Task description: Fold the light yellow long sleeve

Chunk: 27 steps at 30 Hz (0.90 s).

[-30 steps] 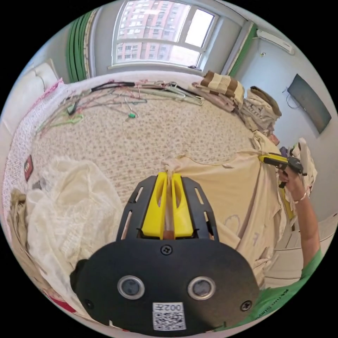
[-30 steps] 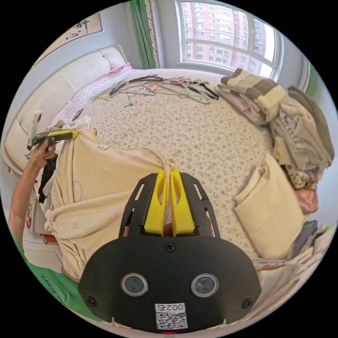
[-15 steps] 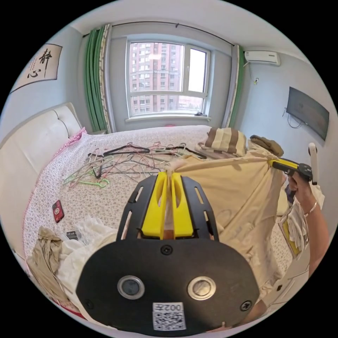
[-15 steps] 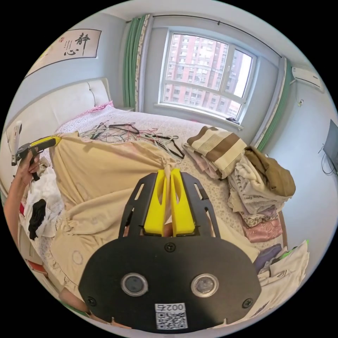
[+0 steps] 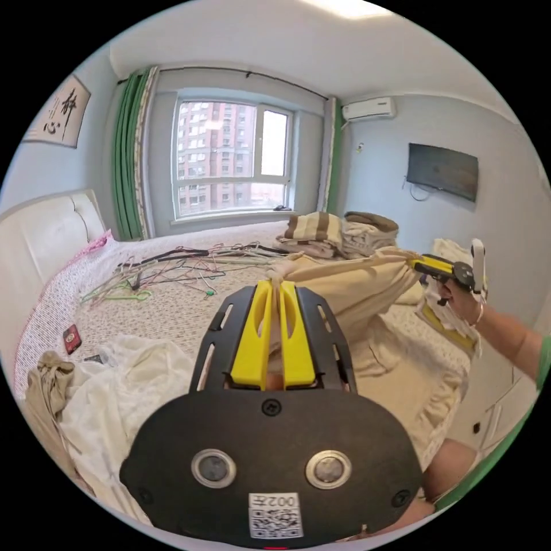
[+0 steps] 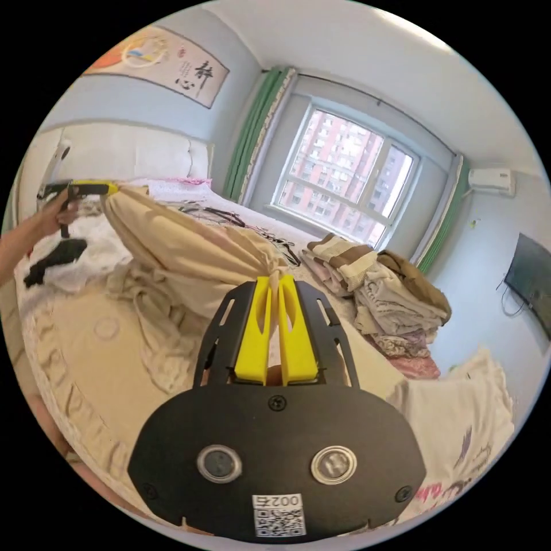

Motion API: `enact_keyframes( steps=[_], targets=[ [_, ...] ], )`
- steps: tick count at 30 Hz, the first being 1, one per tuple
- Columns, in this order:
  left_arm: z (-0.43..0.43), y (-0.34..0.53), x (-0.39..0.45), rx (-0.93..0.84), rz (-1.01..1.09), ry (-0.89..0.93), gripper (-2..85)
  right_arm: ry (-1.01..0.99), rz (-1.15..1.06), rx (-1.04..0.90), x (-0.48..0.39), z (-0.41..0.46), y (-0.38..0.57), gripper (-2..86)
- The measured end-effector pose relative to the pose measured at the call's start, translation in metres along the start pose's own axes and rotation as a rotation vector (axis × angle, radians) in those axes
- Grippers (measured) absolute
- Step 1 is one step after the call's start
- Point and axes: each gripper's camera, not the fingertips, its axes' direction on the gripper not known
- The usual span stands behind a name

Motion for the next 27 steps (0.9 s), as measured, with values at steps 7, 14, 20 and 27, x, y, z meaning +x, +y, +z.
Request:
enact_keyframes(
  steps=[7,14,20,27],
  targets=[
    [-0.06,0.184,0.06,-0.182,-0.056,0.015,1.2,-0.092,-0.11,-0.286,-0.073,-0.074,0.14,6.3],
    [-0.109,0.255,0.031,-0.223,-0.401,0.04,-0.2,-0.131,0.108,-0.263,-0.061,-0.147,0.174,6.3],
    [-0.08,0.165,0.06,-0.149,-0.2,0.033,0.0,-0.301,0.335,-0.15,-0.057,-0.135,0.11,2.2],
    [0.023,0.165,0.07,-0.488,-0.233,-0.125,-0.8,-0.309,0.396,-0.512,-0.095,-0.05,0.118,-0.8]
  ],
)
